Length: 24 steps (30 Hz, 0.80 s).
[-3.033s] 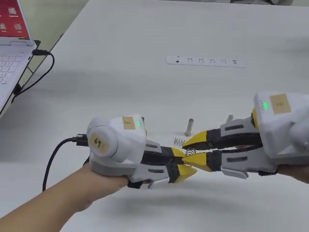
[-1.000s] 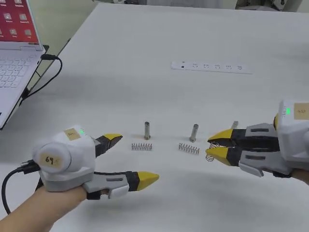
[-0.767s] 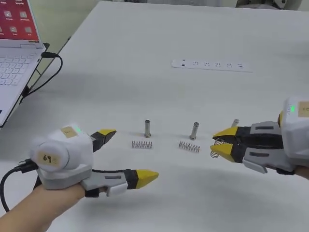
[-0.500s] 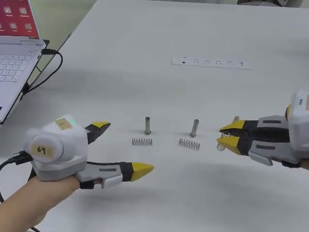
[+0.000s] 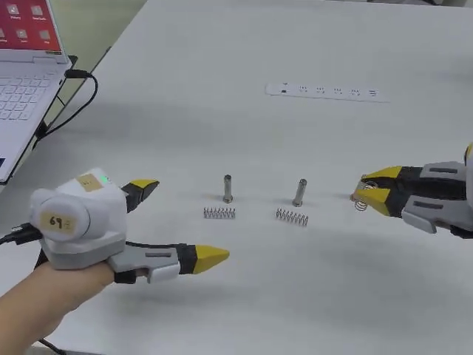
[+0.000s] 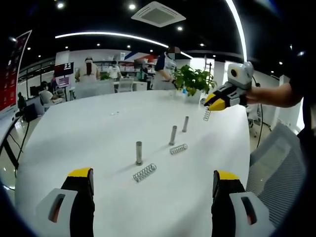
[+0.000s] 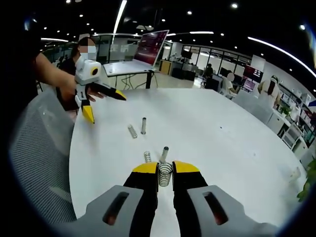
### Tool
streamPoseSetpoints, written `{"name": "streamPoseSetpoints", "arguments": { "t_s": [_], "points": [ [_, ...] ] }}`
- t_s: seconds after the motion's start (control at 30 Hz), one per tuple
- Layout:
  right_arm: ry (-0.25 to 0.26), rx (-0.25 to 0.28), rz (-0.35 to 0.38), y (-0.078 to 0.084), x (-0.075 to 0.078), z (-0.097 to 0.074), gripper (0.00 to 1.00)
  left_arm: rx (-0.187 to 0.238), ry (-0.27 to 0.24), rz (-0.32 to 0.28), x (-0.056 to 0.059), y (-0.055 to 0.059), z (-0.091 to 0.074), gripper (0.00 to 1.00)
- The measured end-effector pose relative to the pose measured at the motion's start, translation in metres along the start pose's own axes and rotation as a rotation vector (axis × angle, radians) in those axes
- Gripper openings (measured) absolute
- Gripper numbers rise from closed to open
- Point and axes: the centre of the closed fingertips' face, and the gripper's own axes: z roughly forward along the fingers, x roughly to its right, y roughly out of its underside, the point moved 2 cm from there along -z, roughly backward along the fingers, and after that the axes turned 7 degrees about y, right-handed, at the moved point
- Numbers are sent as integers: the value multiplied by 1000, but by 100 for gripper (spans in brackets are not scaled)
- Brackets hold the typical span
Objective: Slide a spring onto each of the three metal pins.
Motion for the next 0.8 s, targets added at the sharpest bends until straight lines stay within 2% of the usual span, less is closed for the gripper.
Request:
{"name": "streamPoseSetpoints", "arguments": {
  "t_s": [0.4,0.63,0.8],
  "points": [
    [100,-2,68,3,40,7,8,-4,-9,-8,-3,3,-6,98],
    [129,-3,71,0,54,12,8,-2,-14,-16,-4,3,-9,98],
    [137,-4,73,-1,59,16,8,-5,-18,-17,-5,4,-10,98]
  ]
}}
